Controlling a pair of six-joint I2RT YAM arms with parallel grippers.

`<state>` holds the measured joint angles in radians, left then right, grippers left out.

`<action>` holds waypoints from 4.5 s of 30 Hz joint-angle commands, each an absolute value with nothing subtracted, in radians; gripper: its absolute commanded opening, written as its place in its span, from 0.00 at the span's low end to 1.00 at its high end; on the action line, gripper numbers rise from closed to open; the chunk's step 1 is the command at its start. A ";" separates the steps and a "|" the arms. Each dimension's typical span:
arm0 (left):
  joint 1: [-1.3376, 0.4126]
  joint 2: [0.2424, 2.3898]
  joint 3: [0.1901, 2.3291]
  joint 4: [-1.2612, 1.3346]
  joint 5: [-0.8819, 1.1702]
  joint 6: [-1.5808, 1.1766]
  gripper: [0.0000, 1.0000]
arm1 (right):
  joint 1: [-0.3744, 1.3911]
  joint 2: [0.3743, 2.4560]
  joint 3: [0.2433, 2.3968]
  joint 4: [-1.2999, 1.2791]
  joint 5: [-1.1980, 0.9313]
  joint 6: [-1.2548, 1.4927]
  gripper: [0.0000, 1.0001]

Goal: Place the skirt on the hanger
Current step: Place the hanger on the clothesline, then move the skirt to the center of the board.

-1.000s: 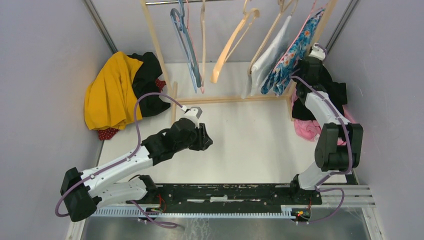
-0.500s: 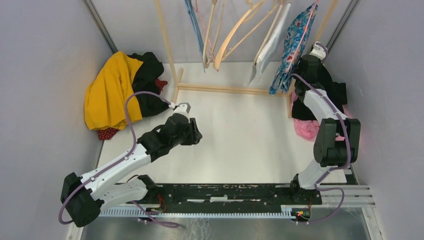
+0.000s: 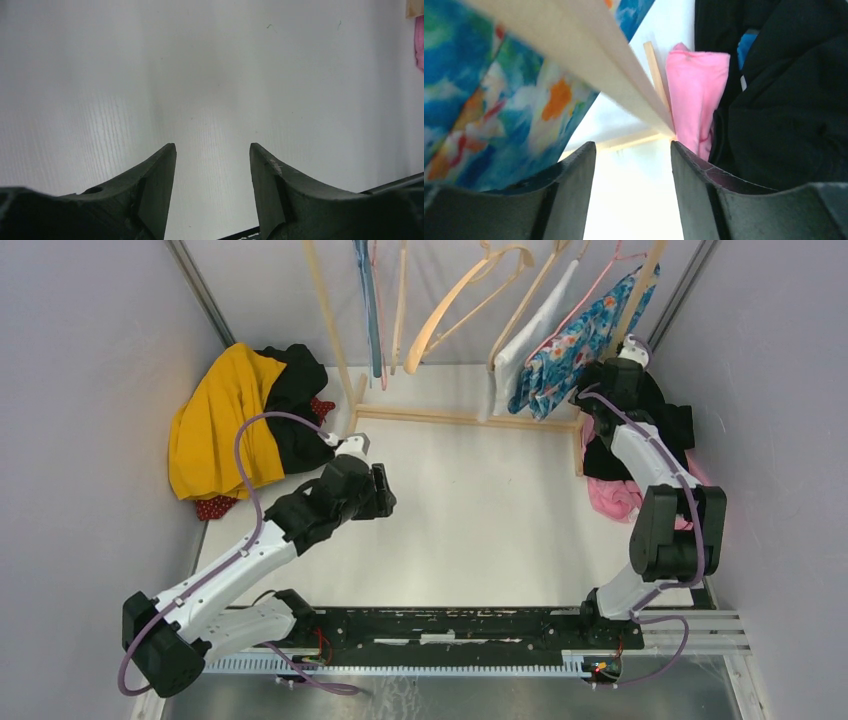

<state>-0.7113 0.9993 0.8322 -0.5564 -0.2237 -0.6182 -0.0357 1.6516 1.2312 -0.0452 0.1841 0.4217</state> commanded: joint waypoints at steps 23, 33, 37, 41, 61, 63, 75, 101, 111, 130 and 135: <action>-0.353 1.033 0.966 -0.635 -0.308 -0.478 0.99 | -0.048 1.083 0.936 -0.378 -0.043 0.371 0.88; -0.285 1.075 1.011 -0.591 -0.279 -0.482 0.99 | -0.044 0.883 0.815 -0.460 -0.281 0.393 1.00; -0.208 1.096 1.061 -0.591 -0.297 -0.468 0.99 | -0.038 0.844 0.811 -0.503 -0.328 0.381 0.99; -0.058 1.143 1.117 -0.581 -0.228 -0.476 0.99 | -0.027 0.826 0.800 -0.513 -0.425 0.380 1.00; 0.299 1.540 1.427 -0.693 -0.548 -0.419 0.93 | 0.055 0.838 0.847 -0.541 -0.526 0.371 0.84; 0.303 1.564 1.430 -0.686 -0.545 -0.423 0.92 | 0.063 0.839 0.844 -0.534 -0.522 0.377 0.84; 0.286 1.688 1.433 -0.676 -0.373 -0.433 0.75 | 0.092 0.842 0.835 -0.516 -0.498 0.382 0.84; 0.203 1.377 1.544 -0.855 0.123 -0.333 0.03 | 0.114 0.823 0.856 -0.535 -0.502 0.380 0.83; 0.065 1.015 1.379 -0.823 0.497 -0.507 0.03 | 0.119 0.765 0.894 -0.578 -0.529 0.382 0.83; -0.917 1.147 1.093 -0.413 0.190 -0.826 0.03 | 0.119 0.753 0.880 -0.645 -0.496 0.328 0.83; -0.973 1.201 1.002 -0.415 0.096 -0.814 0.12 | 0.120 0.769 0.866 -0.655 -0.477 0.314 0.85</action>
<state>-0.9550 1.2072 1.0485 -0.4717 0.2184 -0.7822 0.1162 0.7586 0.8501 -0.6563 -0.5007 0.3454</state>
